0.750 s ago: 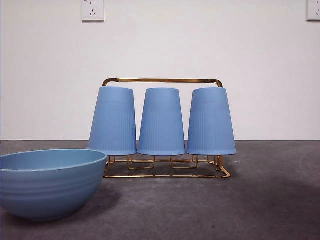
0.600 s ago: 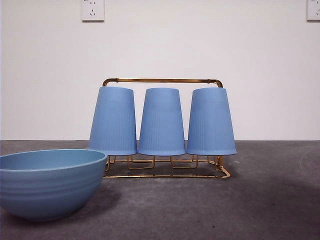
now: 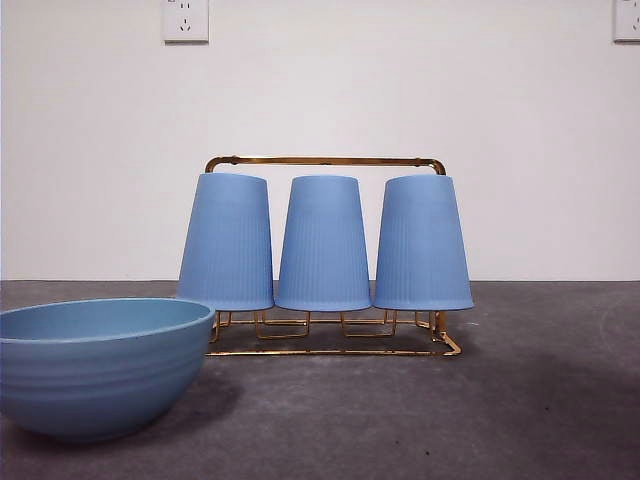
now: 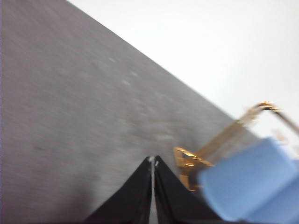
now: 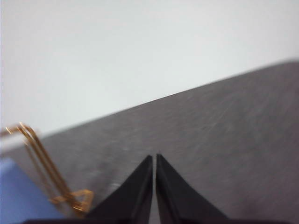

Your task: Right arm lift cup from the cupboard, then place it on the right of the bowl

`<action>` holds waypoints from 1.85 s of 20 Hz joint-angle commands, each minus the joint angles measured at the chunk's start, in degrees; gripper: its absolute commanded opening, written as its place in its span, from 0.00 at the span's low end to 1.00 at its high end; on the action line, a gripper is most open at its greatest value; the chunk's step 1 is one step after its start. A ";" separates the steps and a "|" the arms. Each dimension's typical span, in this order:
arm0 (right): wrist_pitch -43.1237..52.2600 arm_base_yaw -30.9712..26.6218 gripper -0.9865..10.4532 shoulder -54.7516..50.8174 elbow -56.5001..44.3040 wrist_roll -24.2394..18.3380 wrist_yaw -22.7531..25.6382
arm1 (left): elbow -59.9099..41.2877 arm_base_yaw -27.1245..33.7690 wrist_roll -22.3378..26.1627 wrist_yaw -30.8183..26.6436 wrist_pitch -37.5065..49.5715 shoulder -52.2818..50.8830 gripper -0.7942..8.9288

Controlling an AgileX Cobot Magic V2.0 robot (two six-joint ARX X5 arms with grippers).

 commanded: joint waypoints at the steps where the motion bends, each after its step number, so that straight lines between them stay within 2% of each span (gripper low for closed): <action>1: 0.63 -0.07 0.10 -0.15 -0.07 17.44 -1.70 | -0.17 0.00 -4.57 3.43 4.76 -0.09 0.09; 4: 2.45 -0.07 0.10 -0.15 0.17 19.39 -7.65 | 1.68 0.00 -5.88 4.87 6.97 -0.09 0.09; 7: 1.29 -0.07 0.10 -0.09 2.36 19.28 -12.00 | 5.75 0.00 -6.54 4.96 3.50 0.22 0.09; 11: -1.92 -0.07 0.10 1.25 6.62 17.18 -14.45 | 12.72 0.00 -1.77 6.14 -4.02 2.47 0.09; 17: -11.37 -0.07 0.10 8.24 16.55 8.20 -20.68 | 23.78 0.00 9.53 10.88 -15.47 10.47 0.09; 23: -23.80 -0.04 0.10 18.32 28.81 -4.57 -25.53 | 33.48 -0.13 20.46 17.09 -23.74 21.55 0.09; 29: -33.29 0.44 0.10 27.89 38.80 -16.09 -24.65 | 41.33 -2.12 32.28 18.27 -30.99 32.02 0.09; 33: -37.83 2.62 0.10 32.98 43.89 -22.40 -22.03 | 45.70 -4.48 38.14 15.87 -34.82 37.73 0.09; 37: -41.64 5.77 0.10 37.68 47.89 -26.53 -19.32 | 49.03 -7.58 43.01 11.58 -38.16 41.99 0.09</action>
